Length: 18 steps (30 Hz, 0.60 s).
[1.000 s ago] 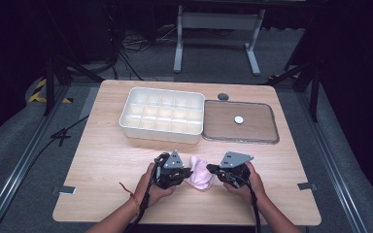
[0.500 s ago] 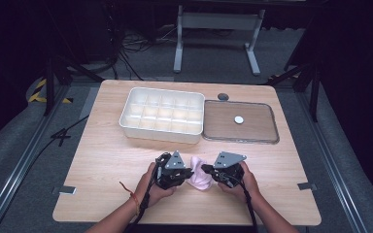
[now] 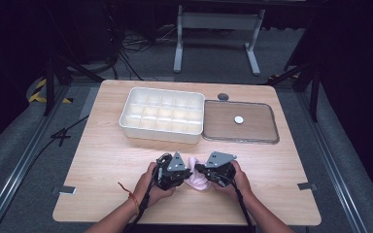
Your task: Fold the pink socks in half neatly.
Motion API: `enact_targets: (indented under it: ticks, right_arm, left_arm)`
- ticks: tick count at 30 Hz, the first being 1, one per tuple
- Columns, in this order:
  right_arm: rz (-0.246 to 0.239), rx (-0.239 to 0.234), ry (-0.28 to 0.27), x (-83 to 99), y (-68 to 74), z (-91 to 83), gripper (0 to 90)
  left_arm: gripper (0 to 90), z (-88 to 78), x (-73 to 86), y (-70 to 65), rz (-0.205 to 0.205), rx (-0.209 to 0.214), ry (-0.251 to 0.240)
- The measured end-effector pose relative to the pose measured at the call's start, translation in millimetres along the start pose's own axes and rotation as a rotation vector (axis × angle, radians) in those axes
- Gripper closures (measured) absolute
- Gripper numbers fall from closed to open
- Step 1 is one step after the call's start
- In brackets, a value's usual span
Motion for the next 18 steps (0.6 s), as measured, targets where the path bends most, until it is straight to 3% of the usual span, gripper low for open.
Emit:
enact_targets:
  ticks: [3, 6, 10, 18]
  right_arm:
    - [-0.002, -0.006, -0.001, -0.6, -1.1, -14.1, 88.6]
    - [-0.025, -0.023, 0.037, 5.5, 3.0, -20.8, 88.0]
    - [-0.041, -0.033, 0.085, 13.8, 5.9, -15.2, 88.4]
    - [-0.02, -0.031, 0.07, 14.4, 2.3, -9.0, 89.3]
  left_arm:
    - [84.2, -1.0, -0.4, -1.0, 0.015, -0.016, 0.006]
    - [84.2, -2.4, -1.4, -1.0, 0.026, -0.022, 0.007]
    - [84.2, -2.6, -4.1, -2.7, 0.026, -0.02, -0.006]
    - [83.8, 1.4, -10.0, -9.3, 0.048, -0.006, -0.035]
Point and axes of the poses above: each handheld gripper's, and its own axes: z roughly forward along the jaws, x roughly out of its underside, y roughly to its left, the point moved 3 cm from there along z, roughly forward along the jaws, and after that the axes turned 9 degrees about -y, right-handed, at the moved point
